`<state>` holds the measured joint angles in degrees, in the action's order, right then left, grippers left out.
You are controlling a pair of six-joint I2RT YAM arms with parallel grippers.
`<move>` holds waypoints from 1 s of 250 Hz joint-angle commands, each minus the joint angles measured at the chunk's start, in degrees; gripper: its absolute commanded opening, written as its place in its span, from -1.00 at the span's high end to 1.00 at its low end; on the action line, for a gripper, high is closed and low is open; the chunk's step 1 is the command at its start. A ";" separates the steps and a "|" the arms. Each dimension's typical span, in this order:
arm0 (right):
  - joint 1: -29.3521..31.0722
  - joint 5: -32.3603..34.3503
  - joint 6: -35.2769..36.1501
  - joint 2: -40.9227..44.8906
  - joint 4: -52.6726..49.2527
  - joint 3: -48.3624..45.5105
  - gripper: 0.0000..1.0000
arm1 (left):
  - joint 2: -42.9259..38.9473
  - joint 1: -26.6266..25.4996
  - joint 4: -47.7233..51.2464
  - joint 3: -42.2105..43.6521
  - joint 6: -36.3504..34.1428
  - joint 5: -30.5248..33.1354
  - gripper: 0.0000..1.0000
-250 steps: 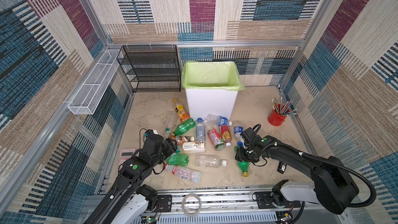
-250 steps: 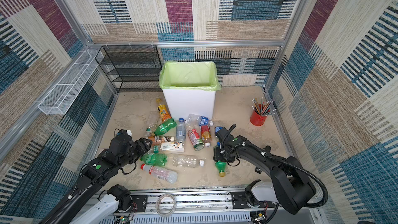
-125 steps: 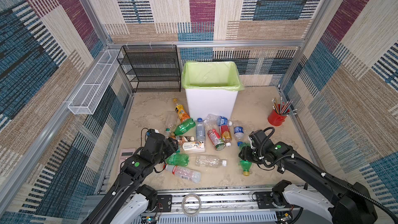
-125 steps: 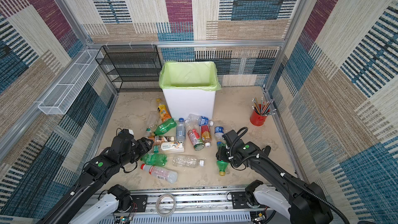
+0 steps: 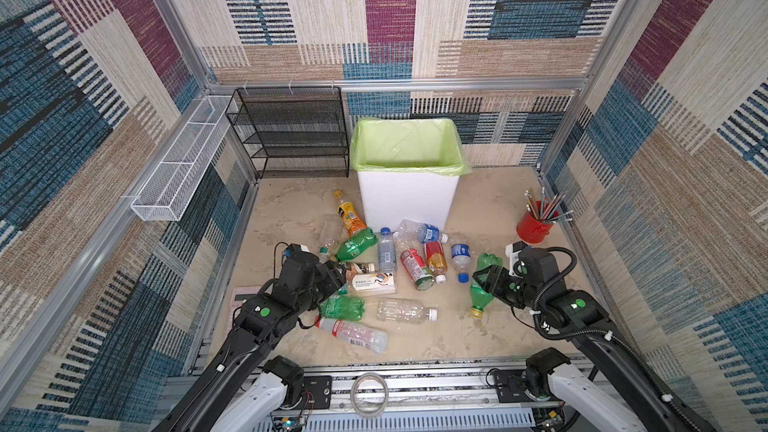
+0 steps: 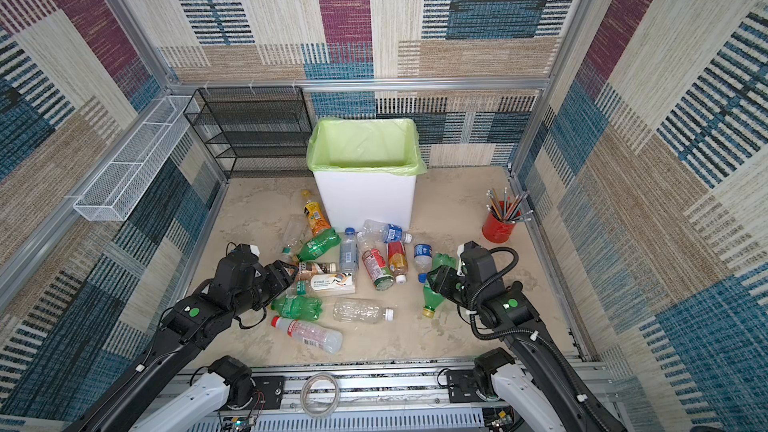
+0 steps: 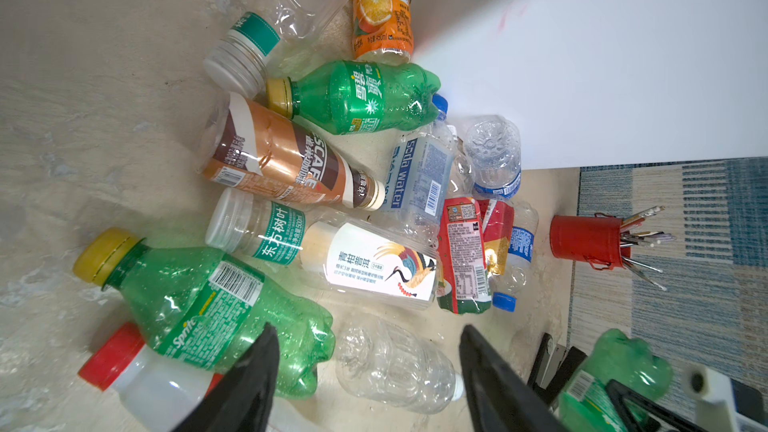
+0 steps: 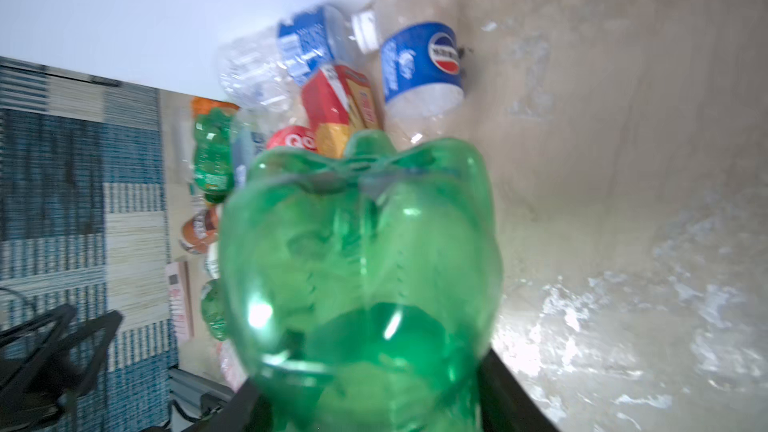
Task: Throw the plastic bottles in the bin
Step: 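Carry the green Sprite bottle with the right gripper over the bin and release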
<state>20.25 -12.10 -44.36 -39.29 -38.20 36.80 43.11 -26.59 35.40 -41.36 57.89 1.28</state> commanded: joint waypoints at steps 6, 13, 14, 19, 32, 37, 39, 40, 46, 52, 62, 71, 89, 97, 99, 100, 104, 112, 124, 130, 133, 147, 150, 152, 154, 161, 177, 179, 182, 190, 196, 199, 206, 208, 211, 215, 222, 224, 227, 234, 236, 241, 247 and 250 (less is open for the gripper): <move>-0.17 -0.13 -1.84 3.87 11.39 2.05 -0.15 | 0.48 0.07 -0.27 -1.48 -0.85 -0.01 -0.40; -0.14 0.03 -2.05 4.03 13.15 2.79 -0.14 | 0.63 0.04 -0.24 -1.80 -0.89 -0.04 -0.40; -0.13 0.04 -2.05 4.04 13.41 2.90 -0.13 | 0.65 0.04 -0.24 -1.84 -0.91 -0.04 -0.40; -0.19 0.08 -2.11 3.99 14.62 3.49 -0.13 | 0.74 0.05 -0.26 -2.04 -0.93 0.01 -0.40; -0.15 0.31 -2.16 3.44 17.98 5.40 -0.12 | 1.08 0.05 -0.20 -2.56 -1.07 -0.08 -0.40; -0.17 0.45 -2.13 3.00 19.29 6.16 -0.11 | 1.22 0.05 -0.17 -2.86 -1.11 -0.07 -0.39; -0.14 0.48 -2.09 2.79 19.80 6.53 -0.11 | 1.26 0.05 -0.16 -2.96 -1.15 -0.05 -0.39; -0.31 0.53 -2.02 2.67 20.21 6.71 -0.12 | 1.31 0.05 -0.16 -2.99 -1.18 -0.05 -0.39; -0.20 0.73 -1.76 1.95 21.45 7.90 -0.11 | 1.49 0.05 -0.07 -3.30 -1.29 -0.07 -0.39; -0.15 0.88 -1.45 1.06 22.71 9.19 -0.11 | 1.67 0.05 -0.14 -3.60 -1.44 -0.13 -0.40; -0.12 1.26 -0.54 -1.01 24.40 11.83 -0.11 | 2.00 0.05 0.12 -4.13 -1.66 -0.15 -0.39; -0.15 1.49 0.68 -3.20 25.98 14.52 -0.11 | 2.18 0.05 0.23 -4.65 -1.89 -0.19 -0.40; -0.15 1.72 4.05 -8.55 29.32 21.07 -0.12 | 2.57 0.05 0.52 -5.51 -2.08 -0.11 -0.39; -0.17 1.91 5.73 -11.16 31.08 24.13 -0.12 | 2.59 0.05 0.48 -5.73 -2.08 0.04 -0.39; -0.13 1.88 6.29 -11.87 31.56 24.86 -0.12 | 2.59 0.05 0.45 -5.74 -2.08 0.04 -0.39; -0.17 1.89 6.56 -12.22 31.76 25.28 -0.12 | 2.59 0.05 0.41 -5.74 -2.12 0.04 -0.39; -0.19 1.98 7.57 -13.77 32.61 27.08 -0.11 | 2.59 0.05 0.29 -5.81 -2.08 0.04 -0.39; -0.19 2.06 9.52 -17.19 33.83 31.02 -0.12 | 2.57 0.05 0.03 -5.88 -1.95 0.13 -0.39; -0.23 2.06 12.41 -23.43 35.20 38.12 -0.12 | 2.51 0.05 -0.24 -6.08 -1.90 0.33 -0.39; -0.21 1.99 13.62 -27.06 35.38 42.36 -0.12 | 2.50 0.05 -0.44 -6.13 -1.90 0.42 -0.39; -0.21 1.99 14.19 -29.04 35.36 44.75 -0.12 | 2.50 0.05 -0.51 -6.22 -1.90 0.47 -0.39; -0.23 1.19 16.64 -38.97 33.79 57.01 -0.27 | 2.50 0.05 -0.81 -6.34 -1.98 0.70 -0.39; -0.26 1.01 17.10 -41.27 32.94 60.19 -0.33 | 2.52 0.05 -0.82 -6.31 -1.92 0.81 -0.39; -0.31 0.95 17.37 -42.70 32.29 62.40 -0.38 | 2.55 0.05 -0.85 -6.33 -1.95 0.80 -0.39; -0.37 0.87 17.57 -44.29 31.58 64.75 -0.43 | 2.58 0.05 -0.85 -6.29 -1.91 0.82 -0.39; -0.41 0.61 18.32 -49.54 28.61 73.33 -0.56 | 2.59 0.05 -1.05 -6.49 -2.03 0.83 -0.39; -0.74 -0.01 19.80 -62.14 19.37 97.48 -0.73 | 2.74 0.11 -0.98 -6.99 -2.58 0.86 -0.39; -0.78 -0.07 19.94 -63.76 18.02 100.97 -0.76 | 2.69 0.13 -0.89 -7.05 -2.60 0.88 -0.39; -0.77 -0.02 20.14 -66.21 16.07 106.21 -0.82 | 2.60 0.13 -0.78 -7.12 -2.56 0.89 -0.39; -0.79 0.58 20.74 -72.33 11.01 120.27 -0.99 | 2.59 0.13 -0.56 -7.16 -2.35 1.00 -0.39; -0.95 1.32 20.88 -75.84 8.12 129.46 -0.99 | 2.51 0.13 -0.59 -7.27 -2.34 0.98 -0.39; -1.11 1.47 20.89 -77.33 7.15 133.04 -0.99 | 2.43 0.13 -0.66 -7.29 -2.34 0.97 -0.39; -1.81 0.97 20.52 -75.52 8.13 130.90 -0.99 | 2.25 0.13 -0.70 -7.18 -2.41 0.97 -0.39; -1.97 1.01 20.36 -74.34 8.84 128.99 -0.99 | 2.20 0.13 -0.69 -7.20 -2.42 0.95 -0.39; -2.12 1.32 20.29 -72.46 9.97 125.73 -0.99 | 2.09 0.13 -0.73 -7.15 -2.43 1.05 -0.39; -2.15 1.56 20.63 -69.57 12.05 120.85 -0.99 | 1.86 0.13 -0.58 -7.09 -2.35 1.16 -0.39; -2.16 1.96 21.53 -63.87 17.23 111.34 -0.99 | 1.49 0.13 -0.37 -6.90 -2.11 1.38 -0.39; -2.19 2.09 21.69 -62.24 19.02 108.50 -0.99 | 1.41 0.13 -0.40 -6.85 -2.09 1.50 -0.39; -2.23 2.39 21.84 -59.72 21.81 104.27 -0.99 | 1.29 0.13 -0.36 -6.81 -2.00 1.53 -0.39; -2.30 3.32 21.93 -54.35 28.32 95.38 -1.00 | 0.91 0.13 -0.36 -6.55 -1.90 1.79 -0.39; -2.40 3.60 21.94 -53.09 29.88 93.37 -0.99 | 0.81 0.13 -0.42 -6.47 -1.90 1.86 -0.39; -2.70 4.44 21.95 -50.59 32.55 89.82 -0.98 | 0.52 0.18 -0.44 -6.23 -1.82 2.05 -0.39; -3.16 5.03 22.07 -48.82 33.32 88.35 -0.95 | 0.20 0.13 -0.60 -5.98 -1.73 2.15 -0.39; -3.48 5.08 22.30 -48.51 32.80 88.58 -0.94 | 0.02 0.13 -0.67 -5.85 -1.73 2.23 -0.39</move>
<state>17.87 -9.80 -24.32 -112.53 -16.36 138.19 44.29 -26.50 35.38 -47.97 56.80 1.78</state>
